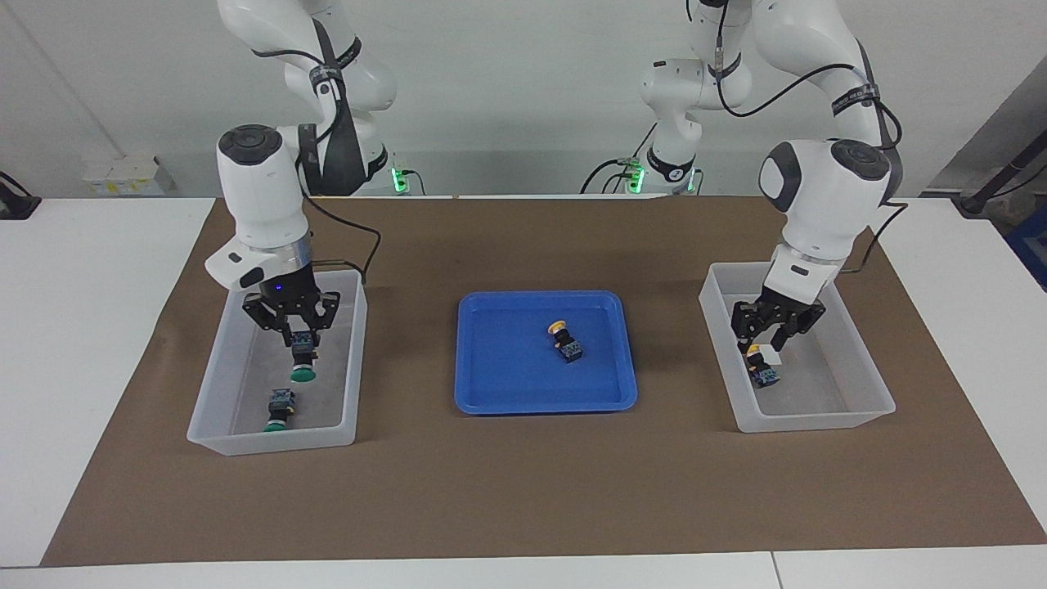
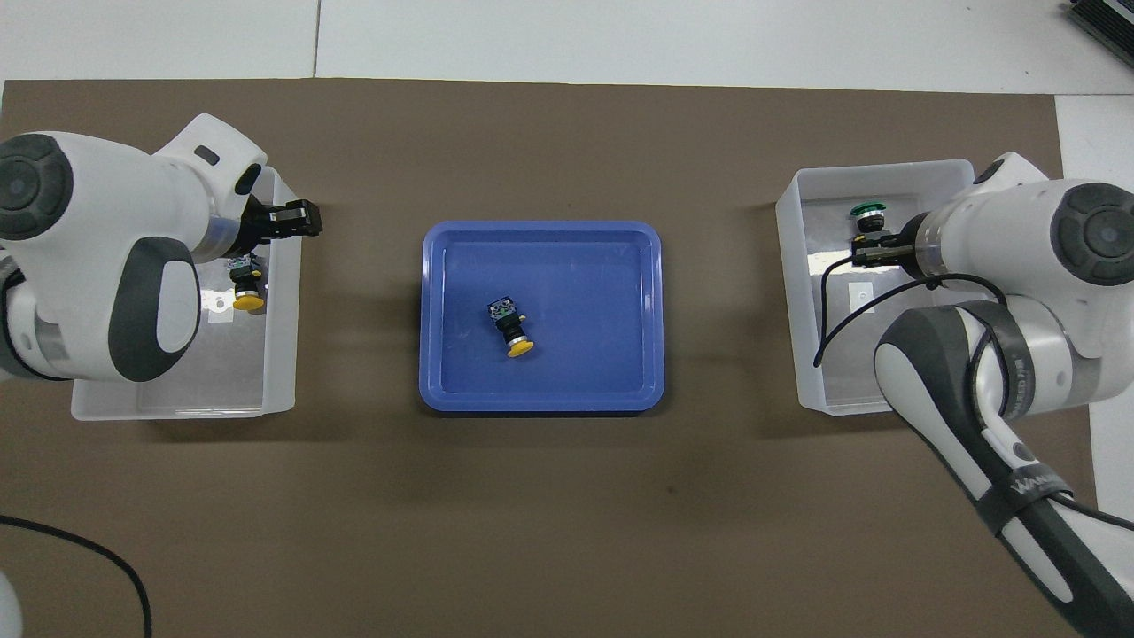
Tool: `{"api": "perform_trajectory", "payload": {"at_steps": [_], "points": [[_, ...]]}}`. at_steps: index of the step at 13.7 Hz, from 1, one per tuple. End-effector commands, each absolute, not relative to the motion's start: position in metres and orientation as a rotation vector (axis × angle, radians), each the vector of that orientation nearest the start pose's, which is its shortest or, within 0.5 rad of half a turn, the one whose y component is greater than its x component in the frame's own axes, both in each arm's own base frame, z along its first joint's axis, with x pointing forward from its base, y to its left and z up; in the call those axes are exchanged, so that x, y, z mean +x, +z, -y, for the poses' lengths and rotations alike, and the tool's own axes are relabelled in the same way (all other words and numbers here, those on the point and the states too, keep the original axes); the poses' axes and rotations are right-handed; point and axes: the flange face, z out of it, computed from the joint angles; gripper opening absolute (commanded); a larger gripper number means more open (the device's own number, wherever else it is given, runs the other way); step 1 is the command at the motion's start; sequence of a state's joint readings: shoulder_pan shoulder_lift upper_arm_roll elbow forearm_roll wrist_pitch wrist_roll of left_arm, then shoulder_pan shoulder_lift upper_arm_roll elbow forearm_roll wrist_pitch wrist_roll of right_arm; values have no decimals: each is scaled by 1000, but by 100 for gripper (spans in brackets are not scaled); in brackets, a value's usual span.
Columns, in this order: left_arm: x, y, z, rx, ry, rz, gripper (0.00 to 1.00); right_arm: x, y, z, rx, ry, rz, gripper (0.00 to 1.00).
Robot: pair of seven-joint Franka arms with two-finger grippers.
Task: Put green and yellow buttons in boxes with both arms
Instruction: 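Place the second green button in the box with the right gripper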
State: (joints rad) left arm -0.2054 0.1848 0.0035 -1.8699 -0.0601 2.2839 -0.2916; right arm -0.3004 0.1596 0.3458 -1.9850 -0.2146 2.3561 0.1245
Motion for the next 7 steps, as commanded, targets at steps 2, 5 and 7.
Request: {"api": "perform_trajectory", "payload": {"at_steps": [2, 5, 7], "points": [[601, 431, 190, -3250, -339, 426, 62, 616, 380, -9, -3157, -413, 63, 0], [579, 420, 237, -3265, -380, 626, 62, 621, 359, 1, -3135, -430, 33, 0], [563, 406, 264, -3278, -427, 757, 62, 622, 346, 3, -3126, -408, -7, 0]]}}
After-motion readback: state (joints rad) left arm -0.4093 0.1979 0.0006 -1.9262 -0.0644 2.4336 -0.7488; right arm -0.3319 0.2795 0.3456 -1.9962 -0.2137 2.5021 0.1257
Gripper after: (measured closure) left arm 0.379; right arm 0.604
